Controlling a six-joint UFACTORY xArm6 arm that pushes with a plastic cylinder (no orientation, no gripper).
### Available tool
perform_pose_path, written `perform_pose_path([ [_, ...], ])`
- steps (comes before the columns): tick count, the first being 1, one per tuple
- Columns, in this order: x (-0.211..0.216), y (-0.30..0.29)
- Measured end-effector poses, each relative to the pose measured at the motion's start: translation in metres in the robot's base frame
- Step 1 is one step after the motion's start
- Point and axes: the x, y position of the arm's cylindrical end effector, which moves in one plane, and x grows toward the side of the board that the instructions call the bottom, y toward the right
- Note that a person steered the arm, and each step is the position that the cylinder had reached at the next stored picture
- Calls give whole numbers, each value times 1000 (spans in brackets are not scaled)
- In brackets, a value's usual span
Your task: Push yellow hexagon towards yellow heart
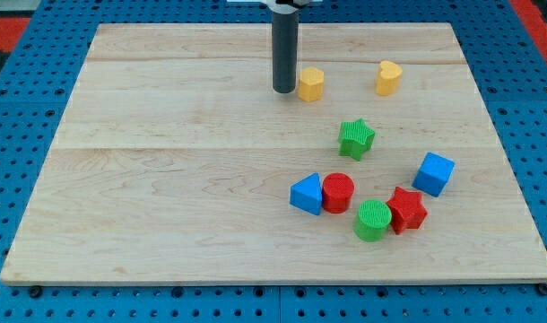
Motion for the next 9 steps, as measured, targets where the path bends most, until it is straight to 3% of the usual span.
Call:
perform_pose_path([
  [2,0,50],
  [7,0,104],
  [9,47,125],
])
